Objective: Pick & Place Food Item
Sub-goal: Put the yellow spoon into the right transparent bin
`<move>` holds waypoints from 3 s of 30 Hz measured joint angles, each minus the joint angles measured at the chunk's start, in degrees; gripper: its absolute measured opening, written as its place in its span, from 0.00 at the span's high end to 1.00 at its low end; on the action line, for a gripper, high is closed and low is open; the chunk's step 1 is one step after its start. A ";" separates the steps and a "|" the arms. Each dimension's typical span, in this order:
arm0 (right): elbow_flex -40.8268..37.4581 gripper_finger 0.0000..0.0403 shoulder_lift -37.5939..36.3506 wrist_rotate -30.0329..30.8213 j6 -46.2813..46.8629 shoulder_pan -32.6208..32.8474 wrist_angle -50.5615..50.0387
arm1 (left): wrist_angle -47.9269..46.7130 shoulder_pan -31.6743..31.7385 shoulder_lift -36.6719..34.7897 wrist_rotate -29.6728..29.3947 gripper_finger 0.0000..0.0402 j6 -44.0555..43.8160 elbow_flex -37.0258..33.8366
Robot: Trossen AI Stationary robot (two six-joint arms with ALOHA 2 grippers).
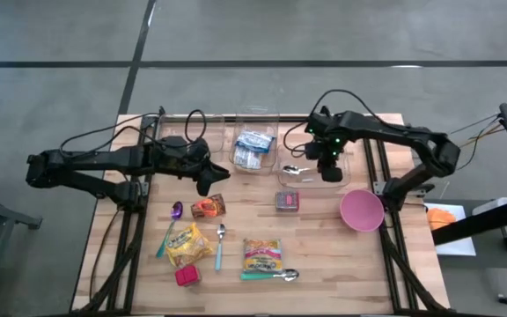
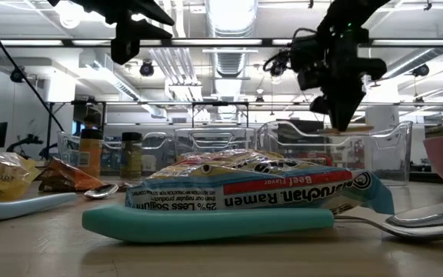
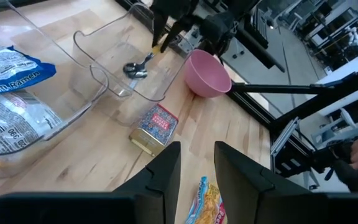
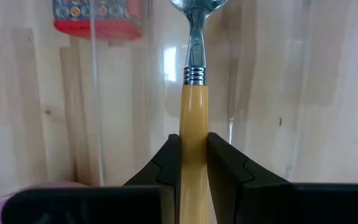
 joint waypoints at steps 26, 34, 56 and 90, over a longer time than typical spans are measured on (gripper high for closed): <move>-7.39 0.90 7.90 -0.45 4.97 -0.31 12.15 | -0.04 -0.02 -0.02 -0.71 0.74 -0.37 0.00; -8.14 0.90 7.78 -0.42 5.53 -0.17 13.47 | -0.04 0.00 -0.02 -1.55 0.74 -0.33 0.00; -8.42 0.90 8.00 2.76 9.30 1.49 10.82 | -0.04 0.04 -0.02 -1.57 0.74 -1.27 0.00; -9.86 0.70 7.98 4.22 12.66 1.45 11.04 | -0.04 0.04 -0.02 -1.57 0.74 -0.57 0.00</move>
